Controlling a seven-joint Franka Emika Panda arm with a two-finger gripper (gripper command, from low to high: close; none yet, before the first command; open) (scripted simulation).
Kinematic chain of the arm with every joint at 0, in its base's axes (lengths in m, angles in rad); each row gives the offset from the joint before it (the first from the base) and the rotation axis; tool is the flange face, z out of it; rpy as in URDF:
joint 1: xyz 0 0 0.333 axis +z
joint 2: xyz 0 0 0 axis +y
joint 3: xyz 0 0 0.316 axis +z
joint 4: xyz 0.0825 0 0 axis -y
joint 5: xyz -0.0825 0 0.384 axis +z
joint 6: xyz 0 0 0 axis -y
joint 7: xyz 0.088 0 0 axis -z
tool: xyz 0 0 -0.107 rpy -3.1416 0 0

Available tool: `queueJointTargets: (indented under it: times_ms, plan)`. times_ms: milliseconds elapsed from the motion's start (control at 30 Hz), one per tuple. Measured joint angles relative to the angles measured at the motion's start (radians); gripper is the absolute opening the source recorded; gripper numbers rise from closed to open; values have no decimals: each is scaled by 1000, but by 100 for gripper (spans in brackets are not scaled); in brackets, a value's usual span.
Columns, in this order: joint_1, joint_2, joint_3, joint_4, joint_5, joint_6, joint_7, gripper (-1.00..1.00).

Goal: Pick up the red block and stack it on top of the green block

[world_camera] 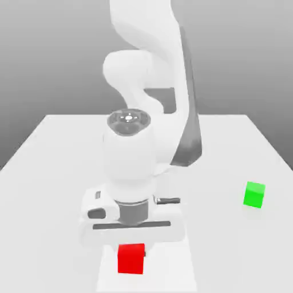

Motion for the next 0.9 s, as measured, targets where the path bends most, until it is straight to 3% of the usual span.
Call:
queueJointTargets:
  times_ms: [267, 633, 833, 867, 900]
  plan:
    - [247, -139, 213, -113, 32, -26, -340, -100]
    - [631, -317, 380, -268, 93, -44, -832, -100]
    - [642, -138, 373, -273, -74, 133, -749, -100]
    - [649, -103, 355, -272, -116, 164, -719, 100]
    - [649, -103, 355, -272, -116, 164, -719, 100]
